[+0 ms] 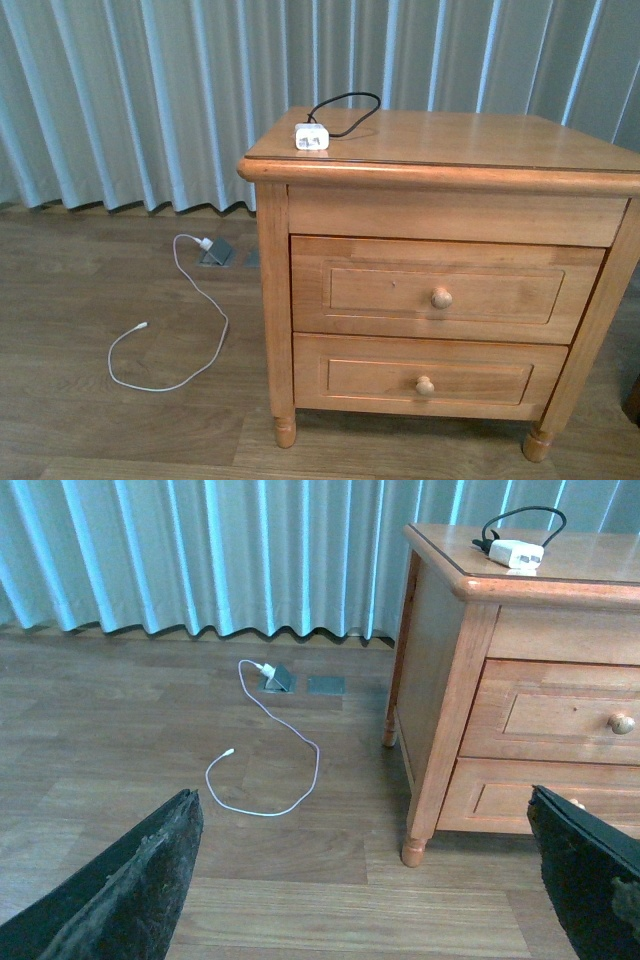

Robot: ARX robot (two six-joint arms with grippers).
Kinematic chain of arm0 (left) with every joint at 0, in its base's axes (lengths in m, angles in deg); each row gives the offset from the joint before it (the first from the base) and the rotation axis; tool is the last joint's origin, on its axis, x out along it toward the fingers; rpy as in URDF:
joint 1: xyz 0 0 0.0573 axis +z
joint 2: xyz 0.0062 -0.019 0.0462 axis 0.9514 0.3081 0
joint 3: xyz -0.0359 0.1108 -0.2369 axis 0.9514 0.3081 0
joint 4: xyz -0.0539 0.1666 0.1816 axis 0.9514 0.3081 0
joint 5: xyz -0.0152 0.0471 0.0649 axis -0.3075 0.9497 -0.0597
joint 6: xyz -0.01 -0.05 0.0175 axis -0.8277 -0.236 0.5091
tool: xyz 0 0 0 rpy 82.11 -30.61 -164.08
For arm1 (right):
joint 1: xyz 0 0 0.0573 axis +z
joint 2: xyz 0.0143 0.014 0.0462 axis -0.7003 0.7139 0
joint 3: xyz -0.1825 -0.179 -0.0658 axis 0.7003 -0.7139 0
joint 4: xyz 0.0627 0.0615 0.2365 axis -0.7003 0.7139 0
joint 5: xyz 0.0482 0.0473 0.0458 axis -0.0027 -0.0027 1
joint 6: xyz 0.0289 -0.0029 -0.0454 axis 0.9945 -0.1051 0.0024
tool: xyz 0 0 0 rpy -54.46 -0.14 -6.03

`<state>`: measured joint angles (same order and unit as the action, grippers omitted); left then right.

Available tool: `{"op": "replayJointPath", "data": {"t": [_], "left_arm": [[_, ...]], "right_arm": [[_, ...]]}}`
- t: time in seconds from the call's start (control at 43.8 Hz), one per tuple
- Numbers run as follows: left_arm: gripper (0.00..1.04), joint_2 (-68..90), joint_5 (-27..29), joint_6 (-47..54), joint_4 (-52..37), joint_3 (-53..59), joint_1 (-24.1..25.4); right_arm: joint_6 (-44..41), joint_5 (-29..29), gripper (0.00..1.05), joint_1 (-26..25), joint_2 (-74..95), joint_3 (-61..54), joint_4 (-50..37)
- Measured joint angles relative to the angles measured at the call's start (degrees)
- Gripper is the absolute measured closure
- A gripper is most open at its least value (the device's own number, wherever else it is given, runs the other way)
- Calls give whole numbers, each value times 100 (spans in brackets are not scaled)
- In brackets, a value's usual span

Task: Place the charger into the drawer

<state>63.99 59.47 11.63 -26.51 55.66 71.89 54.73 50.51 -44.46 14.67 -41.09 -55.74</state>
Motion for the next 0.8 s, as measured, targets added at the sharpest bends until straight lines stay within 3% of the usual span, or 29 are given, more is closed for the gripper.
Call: {"op": "replayJointPath", "data": {"t": [0.707,0.799], "left_arm": [[6,0,2,0,0,0,0],[6,0,2,0,0,0,0]], "right_arm": [[2,0,8,0,0,0,0],[306,745,8,-111,455,229,586]]}}
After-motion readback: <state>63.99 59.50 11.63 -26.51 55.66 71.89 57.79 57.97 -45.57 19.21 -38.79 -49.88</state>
